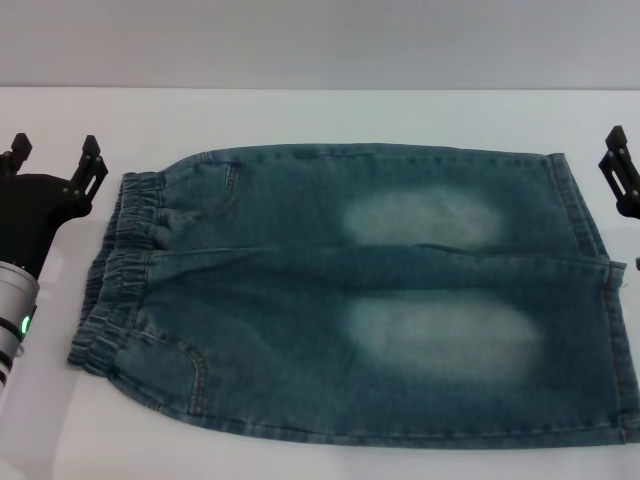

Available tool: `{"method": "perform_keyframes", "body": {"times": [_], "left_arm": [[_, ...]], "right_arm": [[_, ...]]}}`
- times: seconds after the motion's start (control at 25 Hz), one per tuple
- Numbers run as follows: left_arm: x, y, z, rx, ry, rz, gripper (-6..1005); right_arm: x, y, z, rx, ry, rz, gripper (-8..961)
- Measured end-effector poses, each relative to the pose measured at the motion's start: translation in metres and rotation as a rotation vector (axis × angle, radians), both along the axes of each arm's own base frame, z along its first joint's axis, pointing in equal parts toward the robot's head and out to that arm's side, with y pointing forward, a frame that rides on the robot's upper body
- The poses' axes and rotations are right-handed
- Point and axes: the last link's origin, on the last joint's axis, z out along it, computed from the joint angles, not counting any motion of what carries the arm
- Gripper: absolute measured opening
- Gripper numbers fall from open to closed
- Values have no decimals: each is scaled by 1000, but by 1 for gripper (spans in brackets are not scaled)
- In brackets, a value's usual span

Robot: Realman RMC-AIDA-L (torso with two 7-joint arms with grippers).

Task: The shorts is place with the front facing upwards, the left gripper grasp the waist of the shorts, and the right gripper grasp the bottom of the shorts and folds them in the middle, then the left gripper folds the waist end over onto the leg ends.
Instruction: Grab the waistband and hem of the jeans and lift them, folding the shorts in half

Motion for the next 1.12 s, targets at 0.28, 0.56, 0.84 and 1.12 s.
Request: {"method": "perform_keyframes", "body": {"times": [0.28,0.56,0.84,1.12], "left_arm": [[1,1,0,-1,0,-2,813],[10,2,-13,-91,30,-49,813],[31,22,-21,-240,56,-13,814],[70,32,6,-273,132,37,814]], "right_arm": [[1,0,0,-5,5,-5,773],[1,0,-5,-28,24,-19,773],[-5,7,-16,-102,66,-45,774],[-21,16,1,-171,90,-61,774]]}}
